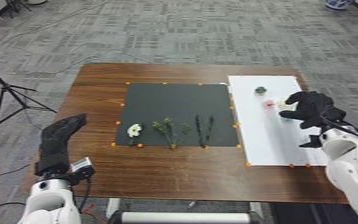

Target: Arrange flowers

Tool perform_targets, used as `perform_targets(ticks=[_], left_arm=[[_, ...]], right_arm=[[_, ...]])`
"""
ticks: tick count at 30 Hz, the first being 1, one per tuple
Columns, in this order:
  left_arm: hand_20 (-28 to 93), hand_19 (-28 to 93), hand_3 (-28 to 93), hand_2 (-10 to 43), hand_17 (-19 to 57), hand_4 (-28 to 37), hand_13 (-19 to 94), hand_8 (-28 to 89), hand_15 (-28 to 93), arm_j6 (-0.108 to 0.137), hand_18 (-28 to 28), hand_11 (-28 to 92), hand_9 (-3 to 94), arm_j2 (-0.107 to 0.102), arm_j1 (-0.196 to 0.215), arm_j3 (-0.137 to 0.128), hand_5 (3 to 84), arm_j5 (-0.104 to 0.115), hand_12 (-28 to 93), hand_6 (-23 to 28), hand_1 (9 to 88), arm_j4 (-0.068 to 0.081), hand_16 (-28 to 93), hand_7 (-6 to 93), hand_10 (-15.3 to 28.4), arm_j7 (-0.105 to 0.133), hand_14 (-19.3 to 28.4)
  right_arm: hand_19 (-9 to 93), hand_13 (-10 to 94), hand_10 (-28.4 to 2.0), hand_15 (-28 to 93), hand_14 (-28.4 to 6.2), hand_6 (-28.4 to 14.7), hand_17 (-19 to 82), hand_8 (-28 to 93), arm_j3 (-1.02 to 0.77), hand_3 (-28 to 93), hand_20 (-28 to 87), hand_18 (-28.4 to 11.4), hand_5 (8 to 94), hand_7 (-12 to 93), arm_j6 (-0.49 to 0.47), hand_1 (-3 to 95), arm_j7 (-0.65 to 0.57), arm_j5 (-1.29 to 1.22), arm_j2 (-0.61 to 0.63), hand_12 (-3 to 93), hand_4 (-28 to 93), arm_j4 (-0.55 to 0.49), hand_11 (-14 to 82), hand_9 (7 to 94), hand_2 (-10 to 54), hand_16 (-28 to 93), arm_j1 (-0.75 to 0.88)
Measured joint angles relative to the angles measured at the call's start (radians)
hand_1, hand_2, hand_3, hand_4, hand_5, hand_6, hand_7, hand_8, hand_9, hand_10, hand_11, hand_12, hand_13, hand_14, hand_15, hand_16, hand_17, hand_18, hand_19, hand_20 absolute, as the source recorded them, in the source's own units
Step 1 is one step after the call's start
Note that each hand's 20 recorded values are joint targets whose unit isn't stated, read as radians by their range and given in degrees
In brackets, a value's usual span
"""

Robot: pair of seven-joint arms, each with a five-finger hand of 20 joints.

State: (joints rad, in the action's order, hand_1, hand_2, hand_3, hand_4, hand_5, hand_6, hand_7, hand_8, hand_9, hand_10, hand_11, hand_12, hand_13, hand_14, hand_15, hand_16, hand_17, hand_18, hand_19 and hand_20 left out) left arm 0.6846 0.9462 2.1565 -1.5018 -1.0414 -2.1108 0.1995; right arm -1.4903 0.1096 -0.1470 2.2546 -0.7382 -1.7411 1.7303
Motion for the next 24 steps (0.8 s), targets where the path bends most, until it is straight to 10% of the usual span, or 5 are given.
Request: perform_targets(ticks=[20,24], left_arm=[[16,9,72,6.2,5.8,-22.7,37,-11,16,-0.025,10.1,23,49.8,0.030,0.002,-0.016,53.7,-0.028,9,2.9,34.0,0.000,-2,20.6,13.5,-0.017,14.5],[16,9,72,5.9,5.8,-22.6,37,-11,16,-0.056,10.1,23,49.9,0.045,0.027,-0.069,53.8,0.012,9,2.9,33.9,-0.010,-2,20.6,13.5,0.022,14.5]], right_arm=[[81,74,-12.2,56,-10.3,-0.9,39,-9,0.051,65,54,-21.0,57.0,23,-0.007,36.1,0.005,0.073,-0.008,22.2,-16,0.137,24.3,75.2,-9.5,33,-0.045],[82,75,-11.9,56,-9.8,-0.9,40,-9,0.090,64,54,-20.8,58.6,23,0.015,37.5,-0.007,0.086,-0.008,22.3,-16,0.168,24.8,76.4,-9.5,33,-0.080]])
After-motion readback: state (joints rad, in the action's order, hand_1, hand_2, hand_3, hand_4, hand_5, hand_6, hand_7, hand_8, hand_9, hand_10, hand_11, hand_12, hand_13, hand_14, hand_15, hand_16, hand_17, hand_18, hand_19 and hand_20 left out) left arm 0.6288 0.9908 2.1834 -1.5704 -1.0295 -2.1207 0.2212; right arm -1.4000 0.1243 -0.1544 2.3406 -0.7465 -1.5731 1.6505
